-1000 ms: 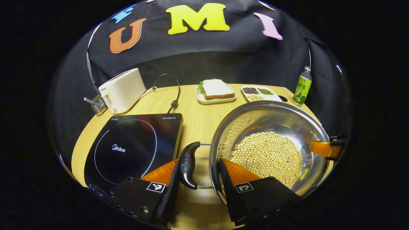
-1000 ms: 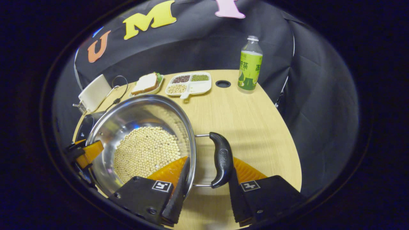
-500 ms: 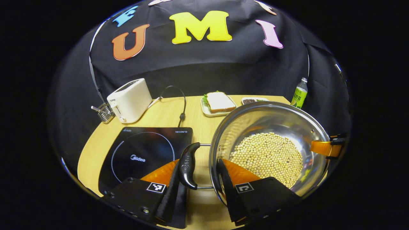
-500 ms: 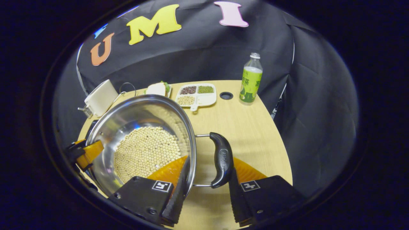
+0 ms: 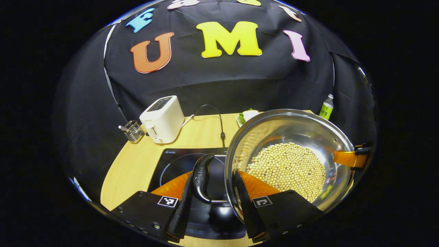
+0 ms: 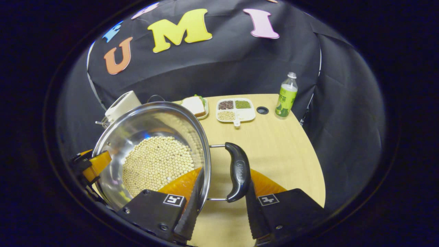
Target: First push the handle of the pot to place it horizontally, then grasp the pot with both hands and set it on the induction cooktop.
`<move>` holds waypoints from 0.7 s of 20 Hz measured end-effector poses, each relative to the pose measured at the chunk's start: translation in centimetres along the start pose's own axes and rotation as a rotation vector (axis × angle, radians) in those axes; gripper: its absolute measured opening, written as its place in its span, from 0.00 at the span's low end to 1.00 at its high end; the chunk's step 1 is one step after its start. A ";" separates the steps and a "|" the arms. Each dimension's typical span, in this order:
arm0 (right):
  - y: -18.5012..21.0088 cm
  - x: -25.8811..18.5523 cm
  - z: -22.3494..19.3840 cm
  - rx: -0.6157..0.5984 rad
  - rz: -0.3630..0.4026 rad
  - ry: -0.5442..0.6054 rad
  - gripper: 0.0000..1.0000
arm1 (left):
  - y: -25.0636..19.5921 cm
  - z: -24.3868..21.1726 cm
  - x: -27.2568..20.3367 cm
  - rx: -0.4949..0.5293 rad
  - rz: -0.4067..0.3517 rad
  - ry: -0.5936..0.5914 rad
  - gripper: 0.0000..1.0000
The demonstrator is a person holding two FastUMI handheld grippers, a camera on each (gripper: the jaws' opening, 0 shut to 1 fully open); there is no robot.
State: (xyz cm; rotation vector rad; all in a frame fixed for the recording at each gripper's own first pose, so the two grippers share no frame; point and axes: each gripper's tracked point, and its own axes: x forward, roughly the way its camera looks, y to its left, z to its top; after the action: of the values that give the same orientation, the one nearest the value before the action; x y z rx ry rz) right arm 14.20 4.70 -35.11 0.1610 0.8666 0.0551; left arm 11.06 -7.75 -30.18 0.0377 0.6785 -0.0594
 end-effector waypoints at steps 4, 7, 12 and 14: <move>4.9 -0.5 -0.2 0.019 0.008 -0.001 0.62 | 4.7 0.5 -0.6 0.011 0.004 -0.001 0.64; 8.5 -0.4 -0.6 0.035 0.020 0.012 0.62 | 7.9 0.6 -0.6 0.026 0.017 -0.006 0.64; 13.3 0.6 -1.3 0.025 0.045 0.032 0.62 | 12.8 -0.6 -0.1 0.018 0.042 0.014 0.64; 15.0 1.3 -1.7 0.022 0.052 0.041 0.62 | 14.3 -1.2 0.1 0.019 0.055 0.022 0.64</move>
State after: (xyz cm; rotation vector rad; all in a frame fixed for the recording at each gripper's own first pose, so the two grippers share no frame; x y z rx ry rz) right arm 14.00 19.82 -34.78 0.2035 0.9047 0.0980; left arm 11.36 6.59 -30.98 0.0747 0.6989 -0.0129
